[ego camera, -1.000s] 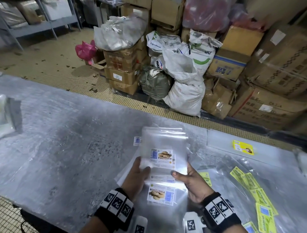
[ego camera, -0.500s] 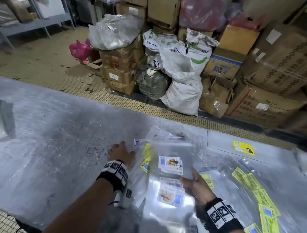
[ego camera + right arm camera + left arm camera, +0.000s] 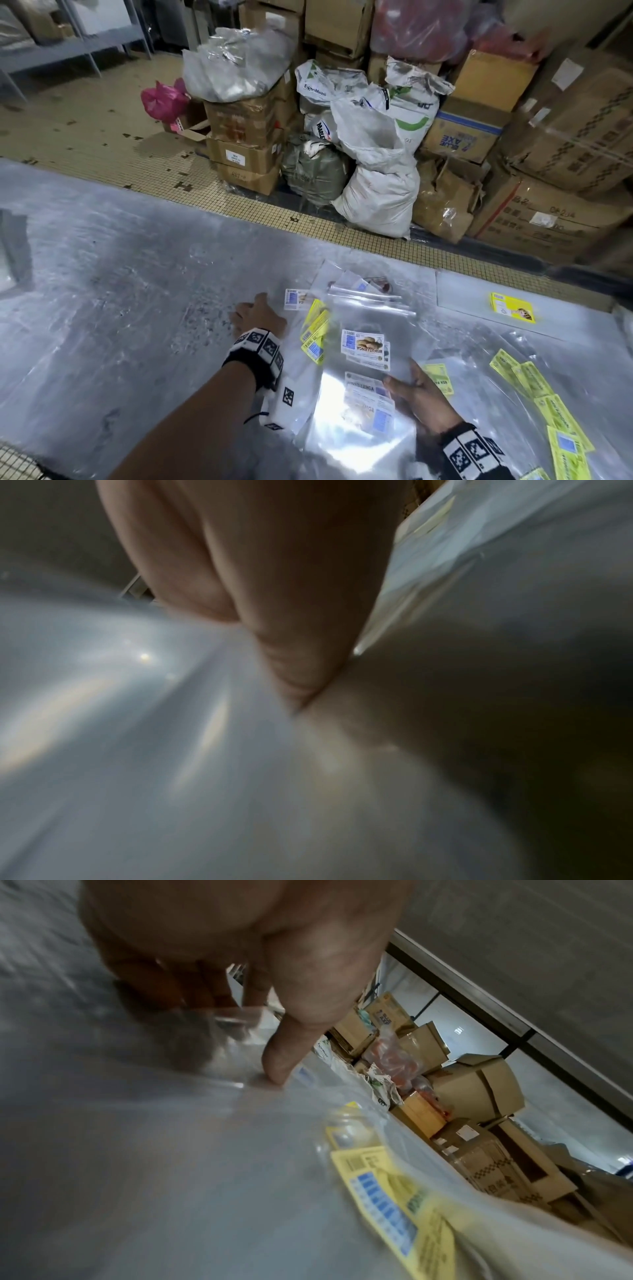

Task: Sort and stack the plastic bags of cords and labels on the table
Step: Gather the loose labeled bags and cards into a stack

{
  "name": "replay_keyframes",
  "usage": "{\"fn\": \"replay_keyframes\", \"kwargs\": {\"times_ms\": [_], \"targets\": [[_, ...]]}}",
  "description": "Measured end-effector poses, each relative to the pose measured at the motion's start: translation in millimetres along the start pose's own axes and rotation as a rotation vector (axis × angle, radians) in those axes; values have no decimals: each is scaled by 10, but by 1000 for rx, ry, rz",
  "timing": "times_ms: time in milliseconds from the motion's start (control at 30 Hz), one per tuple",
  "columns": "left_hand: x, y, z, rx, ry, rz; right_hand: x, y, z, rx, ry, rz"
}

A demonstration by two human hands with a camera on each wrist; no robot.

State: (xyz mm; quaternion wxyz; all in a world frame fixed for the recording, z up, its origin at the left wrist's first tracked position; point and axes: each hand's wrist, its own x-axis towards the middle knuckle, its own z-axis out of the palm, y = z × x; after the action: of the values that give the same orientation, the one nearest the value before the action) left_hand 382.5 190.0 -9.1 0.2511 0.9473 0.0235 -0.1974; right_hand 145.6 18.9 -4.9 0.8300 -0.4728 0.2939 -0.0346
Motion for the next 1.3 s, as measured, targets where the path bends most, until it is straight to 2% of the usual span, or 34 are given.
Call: {"fn": "replay_keyframes", "kwargs": {"times_ms": [133,233,367,567,800,967,1100,1167,1233,1300], "targets": [[6,-5,59,-77,-34,87,16,26,-21,39,15,7],[82,4,-1,-254,-64,73,23,54,-29,61,9,4],[105,6,-84,-358,-171,115,11,39,-28,46,-16,4],[153,-128,-128,-656,-71,195,76,133,-94,74,-18,-6],[280,-476,-466,-786,36,52,88,156,-118,61,-41,-1],[270,-727,-563,-1045,52,-16,54,106,-81,50,-17,-16],[260,-900,-605,-1070,182,-75,47,104,-56,35,-12,-12],[246,-946,-647,-933,230,-63,53,112,-77,36,-5,-6],[217,-995,-645,-756,177,-16,53,111,-81,18,-7,-10],[161,-1040,-629,-706,66,18,61,108,-88,-29,-17,-19]]}}
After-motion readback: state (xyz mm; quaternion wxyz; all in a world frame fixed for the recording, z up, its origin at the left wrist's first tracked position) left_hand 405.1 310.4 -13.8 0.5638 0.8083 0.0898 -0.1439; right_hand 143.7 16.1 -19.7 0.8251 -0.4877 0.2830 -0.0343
